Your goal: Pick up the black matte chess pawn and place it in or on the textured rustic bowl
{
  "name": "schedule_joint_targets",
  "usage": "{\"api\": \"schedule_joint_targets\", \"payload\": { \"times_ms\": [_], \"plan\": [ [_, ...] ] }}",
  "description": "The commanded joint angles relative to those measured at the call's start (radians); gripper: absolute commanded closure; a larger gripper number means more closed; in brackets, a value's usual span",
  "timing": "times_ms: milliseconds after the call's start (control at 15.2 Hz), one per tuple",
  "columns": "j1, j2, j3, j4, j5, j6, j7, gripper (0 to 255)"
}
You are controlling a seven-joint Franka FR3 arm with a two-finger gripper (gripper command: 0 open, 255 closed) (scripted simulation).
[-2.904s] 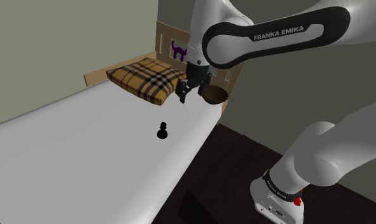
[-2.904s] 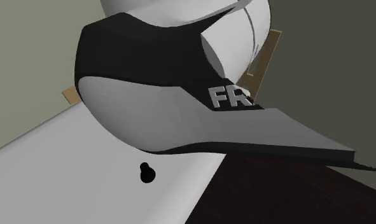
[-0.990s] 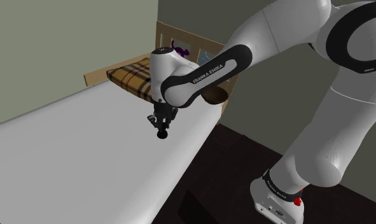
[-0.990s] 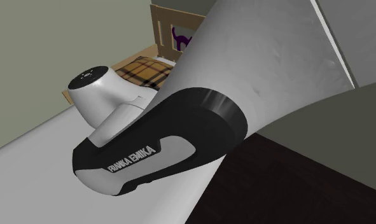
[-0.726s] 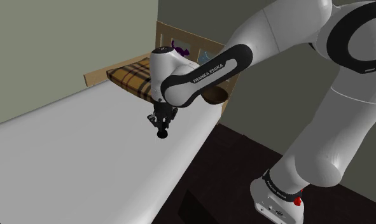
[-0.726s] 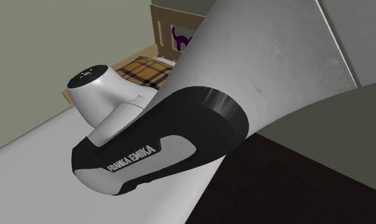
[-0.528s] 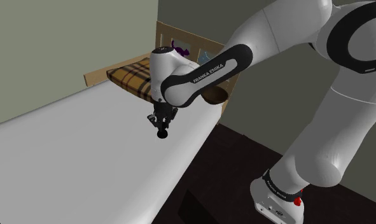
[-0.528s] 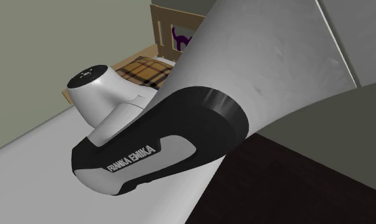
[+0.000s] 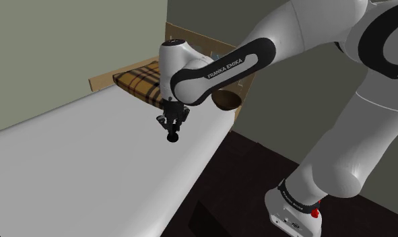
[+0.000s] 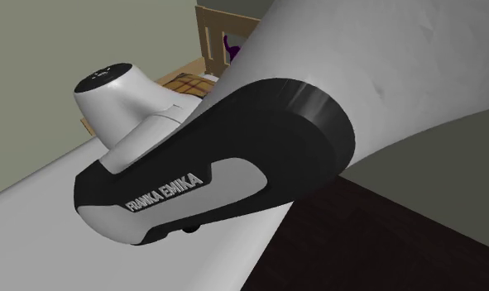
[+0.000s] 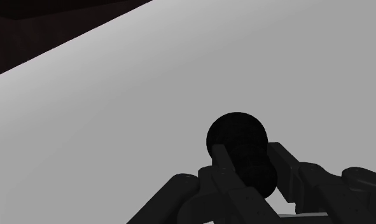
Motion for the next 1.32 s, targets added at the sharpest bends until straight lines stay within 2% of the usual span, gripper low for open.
{"api": "schedule_joint_targets", "payload": {
  "times_ms": [0, 1254],
  "plan": [
    [-0.001, -0.015, 0.002, 0.012, 0.008, -0.026, -0.006, 255],
    [-0.007, -0.135, 0.004, 0.141, 0.060, -0.268, -0.048, 255]
  ]
}}
